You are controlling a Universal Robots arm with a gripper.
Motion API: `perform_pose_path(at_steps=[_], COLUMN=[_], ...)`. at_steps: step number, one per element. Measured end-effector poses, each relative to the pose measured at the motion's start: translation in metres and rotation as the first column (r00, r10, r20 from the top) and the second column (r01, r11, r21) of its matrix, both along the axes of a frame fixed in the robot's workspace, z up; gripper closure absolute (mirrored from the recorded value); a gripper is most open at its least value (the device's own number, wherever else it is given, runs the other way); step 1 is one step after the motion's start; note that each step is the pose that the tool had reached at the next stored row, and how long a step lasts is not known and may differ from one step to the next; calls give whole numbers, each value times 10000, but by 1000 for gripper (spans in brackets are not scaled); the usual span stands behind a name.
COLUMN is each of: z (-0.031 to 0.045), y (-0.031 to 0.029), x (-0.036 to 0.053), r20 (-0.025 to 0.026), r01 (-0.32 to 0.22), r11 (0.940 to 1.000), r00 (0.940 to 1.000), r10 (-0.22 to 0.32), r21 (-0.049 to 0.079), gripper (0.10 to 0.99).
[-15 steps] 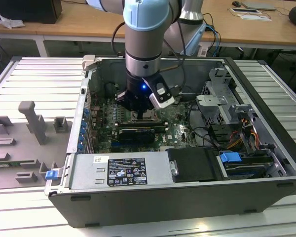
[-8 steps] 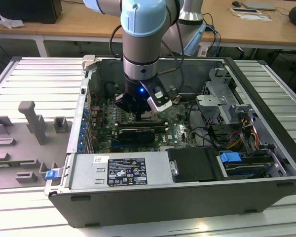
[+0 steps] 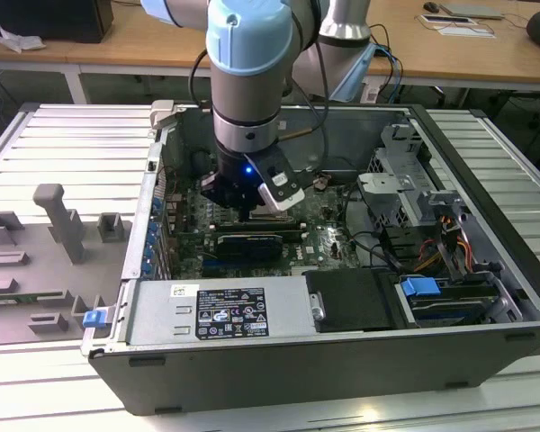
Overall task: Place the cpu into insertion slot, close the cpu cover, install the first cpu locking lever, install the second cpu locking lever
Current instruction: 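Install the second cpu locking lever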
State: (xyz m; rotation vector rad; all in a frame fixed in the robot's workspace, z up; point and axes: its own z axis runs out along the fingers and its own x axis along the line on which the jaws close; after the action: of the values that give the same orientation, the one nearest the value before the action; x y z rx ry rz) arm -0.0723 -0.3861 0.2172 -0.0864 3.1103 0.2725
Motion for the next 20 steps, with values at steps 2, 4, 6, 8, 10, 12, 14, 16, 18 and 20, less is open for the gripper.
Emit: perform_pose_path(at_steps=[2,4,6,8,10,12,14,16,18,20], z=[-25,-48,-86,-116,-143,-158,-179,-198,-209,-210], y=[-10,-12,-13,-14,-16,-19,-24,-25,-28,-28], x=[-44,-53,-55,-55,-54,-55,-54,-55,-56,-56], r20=[2,2,1,0,2,-1,3,2,-3,1], r01=[0,-3,0,-1,-1,-1,-1,-2,-3,-2], r11=[9998,9996,9995,9992,9985,9979,9970,9963,9956,9953], r00=[10000,10000,10000,10000,10000,10000,10000,10000,10000,10000], r10=[-1,3,0,1,1,1,1,2,3,2], r21=[188,266,317,395,539,650,769,855,939,970], gripper=[980,980,980,980,980,980,980,980,980,980])
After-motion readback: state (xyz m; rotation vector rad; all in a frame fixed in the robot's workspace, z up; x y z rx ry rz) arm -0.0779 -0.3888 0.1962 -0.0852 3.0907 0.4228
